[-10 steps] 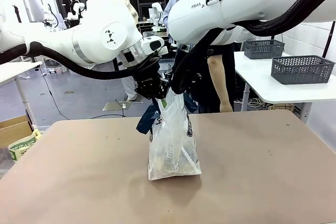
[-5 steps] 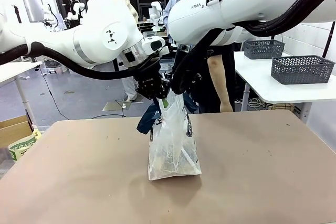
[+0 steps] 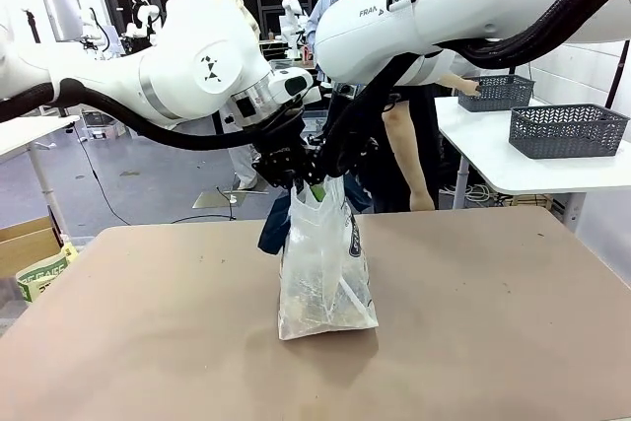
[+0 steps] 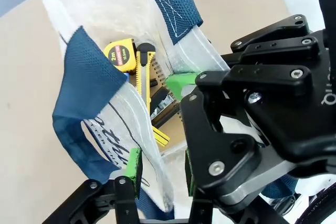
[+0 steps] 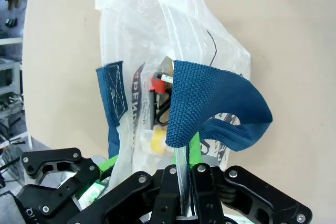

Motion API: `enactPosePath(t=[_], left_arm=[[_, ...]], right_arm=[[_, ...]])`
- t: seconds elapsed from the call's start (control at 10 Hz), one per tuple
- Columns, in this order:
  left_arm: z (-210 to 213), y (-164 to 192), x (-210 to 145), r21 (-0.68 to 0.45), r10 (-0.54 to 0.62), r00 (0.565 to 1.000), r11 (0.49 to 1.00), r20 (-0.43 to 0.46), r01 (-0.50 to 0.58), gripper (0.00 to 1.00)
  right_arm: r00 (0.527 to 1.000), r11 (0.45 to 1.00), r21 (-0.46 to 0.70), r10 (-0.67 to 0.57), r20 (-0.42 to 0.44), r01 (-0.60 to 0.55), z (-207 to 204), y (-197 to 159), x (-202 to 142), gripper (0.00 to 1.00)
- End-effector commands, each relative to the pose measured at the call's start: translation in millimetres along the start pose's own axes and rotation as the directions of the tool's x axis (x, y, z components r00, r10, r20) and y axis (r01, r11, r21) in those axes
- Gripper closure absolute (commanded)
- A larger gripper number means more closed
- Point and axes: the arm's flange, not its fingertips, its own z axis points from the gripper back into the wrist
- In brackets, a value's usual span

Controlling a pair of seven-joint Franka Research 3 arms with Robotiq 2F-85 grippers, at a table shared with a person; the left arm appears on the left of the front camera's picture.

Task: Transfer purchased items from the store into the shopping bag.
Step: Move the Reusable shopping bag to the right side of the table.

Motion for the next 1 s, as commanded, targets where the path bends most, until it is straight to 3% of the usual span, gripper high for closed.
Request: enactPosePath(t=[0.0, 0.1, 0.4, 0.9], left_arm=[[3.0, 0.2, -2.8, -0.002, -0.038, 0.999, 0.999, 0.0, 0.038, 0.55], [3.8, -1.0, -4.3, -0.01, -0.048, 0.999, 0.999, 0.005, 0.048, 0.55], [11.9, -4.9, -12.9, -0.055, -0.084, 0.996, 0.995, 0.034, 0.086, 0.0], [15.9, -9.6, -18.0, -0.128, -0.132, 0.99, 0.982, 0.044, 0.136, 0.0]], right_arm=[[1.0, 0.999, 0.037, 0.006, 0.012, -0.007, -0.4, 0.1, 2.3, 0.96], [1.0, 0.999, 0.037, 0.006, 0.011, -0.007, -0.7, -0.1, 2.4, 0.96], [1.0, 0.999, 0.038, 0.001, 0.011, -0.001, -1.0, -2.6, 3.3, 0.96], [1.0, 0.999, 0.046, -0.007, 0.009, 0.006, -2.1, -4.8, 4.6, 0.96]])
